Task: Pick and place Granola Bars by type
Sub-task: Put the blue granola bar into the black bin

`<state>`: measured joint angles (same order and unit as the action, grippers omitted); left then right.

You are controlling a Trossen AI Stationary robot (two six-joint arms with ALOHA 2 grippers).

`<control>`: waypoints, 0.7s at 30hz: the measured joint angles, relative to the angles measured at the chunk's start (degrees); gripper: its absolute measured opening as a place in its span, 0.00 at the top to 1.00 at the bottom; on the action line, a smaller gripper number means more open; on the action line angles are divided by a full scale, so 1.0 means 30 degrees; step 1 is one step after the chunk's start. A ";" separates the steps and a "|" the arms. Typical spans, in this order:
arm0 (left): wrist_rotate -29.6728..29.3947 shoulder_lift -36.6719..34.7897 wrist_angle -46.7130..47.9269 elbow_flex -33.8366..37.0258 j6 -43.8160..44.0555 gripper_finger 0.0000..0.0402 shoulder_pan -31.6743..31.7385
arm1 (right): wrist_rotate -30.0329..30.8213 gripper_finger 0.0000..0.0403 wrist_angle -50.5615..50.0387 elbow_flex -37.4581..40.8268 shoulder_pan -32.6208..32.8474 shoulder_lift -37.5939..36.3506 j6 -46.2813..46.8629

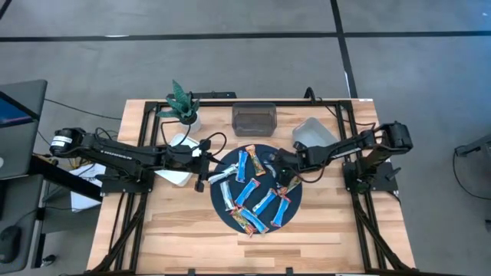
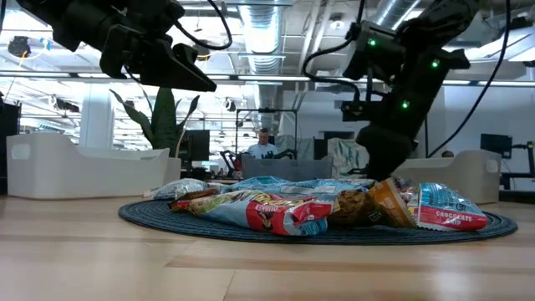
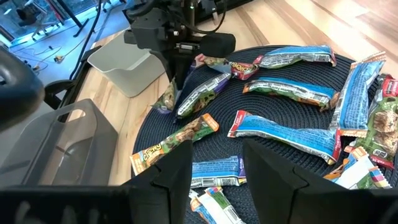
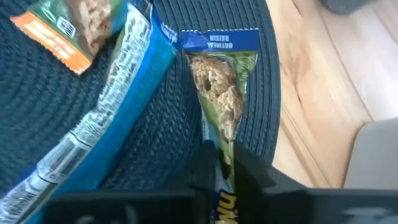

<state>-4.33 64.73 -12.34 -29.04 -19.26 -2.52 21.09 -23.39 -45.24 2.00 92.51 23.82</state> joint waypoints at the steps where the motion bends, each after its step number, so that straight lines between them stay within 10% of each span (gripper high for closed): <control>1: 0.0000 0.0000 0.0007 0.0000 0.0000 0.66 0.0000 | 0.0019 0.98 -0.0006 -0.0234 0.0042 0.0000 -0.0138; 11: -0.0004 0.0000 0.0007 0.0000 0.0005 0.66 0.0000 | 0.2944 0.99 -0.0683 -0.4020 0.0033 0.0010 -0.4196; 21: -0.0004 0.0000 0.0228 0.0000 0.0442 0.66 0.0000 | 0.1440 0.97 0.3132 -0.5714 -0.5339 0.0554 -0.9996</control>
<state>-4.34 64.73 -11.66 -29.04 -17.93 -2.52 25.41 -13.99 -62.38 -14.02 94.17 -6.16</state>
